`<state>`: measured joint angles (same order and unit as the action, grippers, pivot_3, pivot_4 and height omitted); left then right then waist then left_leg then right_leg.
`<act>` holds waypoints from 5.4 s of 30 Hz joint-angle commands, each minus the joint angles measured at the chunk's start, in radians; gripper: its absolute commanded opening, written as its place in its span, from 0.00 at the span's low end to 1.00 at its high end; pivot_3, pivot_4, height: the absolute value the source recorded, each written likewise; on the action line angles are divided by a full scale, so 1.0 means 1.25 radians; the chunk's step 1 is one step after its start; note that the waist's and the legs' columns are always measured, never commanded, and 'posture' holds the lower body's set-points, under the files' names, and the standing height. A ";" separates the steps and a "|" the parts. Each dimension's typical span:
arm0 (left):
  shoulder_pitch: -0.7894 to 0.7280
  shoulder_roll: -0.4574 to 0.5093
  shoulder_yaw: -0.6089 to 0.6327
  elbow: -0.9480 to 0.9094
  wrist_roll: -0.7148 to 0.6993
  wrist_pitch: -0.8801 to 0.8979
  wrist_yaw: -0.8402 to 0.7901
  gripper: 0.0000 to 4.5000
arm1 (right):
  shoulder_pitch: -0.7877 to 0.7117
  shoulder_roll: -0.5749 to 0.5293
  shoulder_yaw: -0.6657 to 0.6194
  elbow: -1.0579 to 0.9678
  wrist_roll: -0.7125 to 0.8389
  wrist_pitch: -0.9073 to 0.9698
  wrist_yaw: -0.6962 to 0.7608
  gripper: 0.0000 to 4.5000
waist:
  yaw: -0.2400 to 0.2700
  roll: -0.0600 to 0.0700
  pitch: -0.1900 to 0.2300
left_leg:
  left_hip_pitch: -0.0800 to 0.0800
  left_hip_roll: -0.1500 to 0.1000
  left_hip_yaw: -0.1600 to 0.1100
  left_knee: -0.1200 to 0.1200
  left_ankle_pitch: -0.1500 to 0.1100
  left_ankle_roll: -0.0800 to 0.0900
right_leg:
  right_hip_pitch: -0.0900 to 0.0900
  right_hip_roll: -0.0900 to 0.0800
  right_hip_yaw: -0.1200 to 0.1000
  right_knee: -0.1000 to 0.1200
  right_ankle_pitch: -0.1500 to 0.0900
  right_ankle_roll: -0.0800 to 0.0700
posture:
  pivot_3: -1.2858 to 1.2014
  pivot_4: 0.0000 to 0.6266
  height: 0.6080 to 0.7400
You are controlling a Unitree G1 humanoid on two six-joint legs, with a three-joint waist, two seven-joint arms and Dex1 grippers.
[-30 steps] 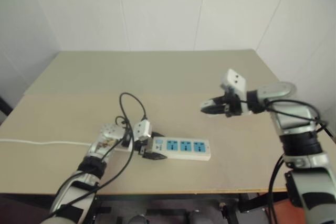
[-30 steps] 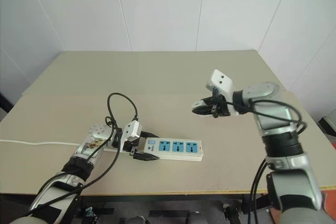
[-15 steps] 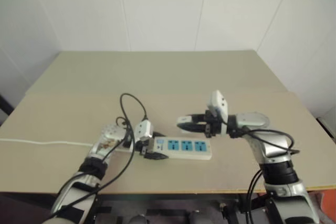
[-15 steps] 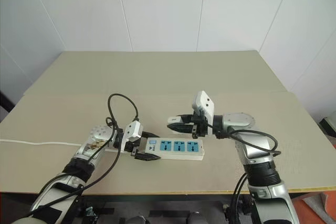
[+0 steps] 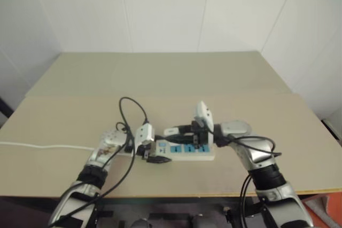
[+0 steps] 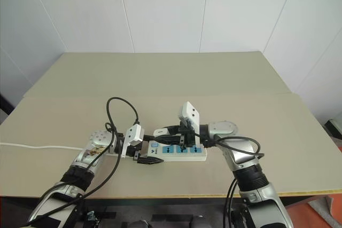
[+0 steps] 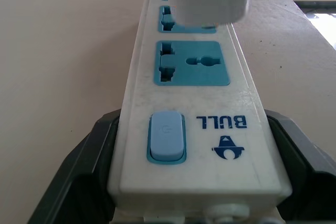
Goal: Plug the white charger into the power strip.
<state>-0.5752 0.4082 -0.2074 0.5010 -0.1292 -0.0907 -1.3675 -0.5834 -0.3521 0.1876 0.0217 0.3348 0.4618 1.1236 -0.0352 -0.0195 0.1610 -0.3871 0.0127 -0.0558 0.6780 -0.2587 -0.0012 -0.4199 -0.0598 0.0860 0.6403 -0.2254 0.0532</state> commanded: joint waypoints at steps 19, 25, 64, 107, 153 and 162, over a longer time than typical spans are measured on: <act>0.020 0.007 -0.033 -0.008 0.012 0.008 -0.020 0.74 | -0.031 0.041 0.017 0.139 -0.064 -0.170 -0.042 0.26 | -0.005 0.000 0.000 | 0.001 0.000 0.000 0.000 0.000 0.000 | 0.000 0.000 0.000 0.000 0.000 0.000 | 0.52 0.24 1.00; 0.018 0.013 -0.031 -0.008 0.008 0.010 -0.021 0.74 | -0.029 0.038 0.020 0.156 -0.073 -0.196 -0.034 0.26 | -0.007 0.000 0.000 | 0.002 0.000 0.000 0.000 0.000 0.000 | 0.000 0.000 0.000 0.000 0.000 0.000 | 0.52 0.24 1.00; 0.044 0.075 -0.012 -0.025 -0.010 0.036 -0.027 0.74 | 0.069 0.042 -0.056 0.226 0.002 -0.373 -0.023 0.26 | -0.009 0.000 0.000 | 0.003 0.000 0.001 -0.001 0.000 0.000 | 0.000 0.001 0.001 0.000 0.000 -0.001 | 0.52 0.24 1.00; 0.102 0.105 -0.028 -0.115 -0.028 0.070 0.006 0.74 | 0.047 -0.013 0.035 0.349 -0.059 -0.454 0.067 0.26 | -0.011 0.000 0.000 | 0.015 0.002 0.001 -0.005 0.000 0.001 | 0.014 0.001 0.001 -0.006 -0.001 -0.001 | 0.52 0.24 1.00; 0.133 0.086 -0.042 -0.141 -0.039 0.080 0.037 0.74 | 0.081 -0.064 0.034 0.278 -0.052 -0.370 0.107 0.99 | -0.018 -0.007 -0.005 | 0.028 0.003 0.001 -0.012 -0.001 0.001 | 0.025 0.002 0.001 -0.009 -0.004 -0.001 | 0.52 0.24 1.00; 0.133 0.088 0.012 -0.234 -0.122 0.140 0.034 0.99 | 0.081 -0.134 -0.057 0.154 0.004 -0.325 0.102 1.00 | -0.009 -0.005 0.001 | 0.026 0.002 0.001 -0.012 -0.001 0.001 | 0.023 0.001 0.001 -0.009 -0.004 -0.001 | 0.52 0.24 1.00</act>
<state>-0.4090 0.5048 -0.2185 0.2677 -0.2436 0.0676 -1.3154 -0.4817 -0.5060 0.1593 0.2738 0.3012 0.0410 1.2534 -0.0468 -0.0253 0.1626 -0.3567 0.0151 -0.0541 0.6627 -0.2597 -0.0001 -0.3935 -0.0585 0.0868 0.6294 -0.2306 0.0513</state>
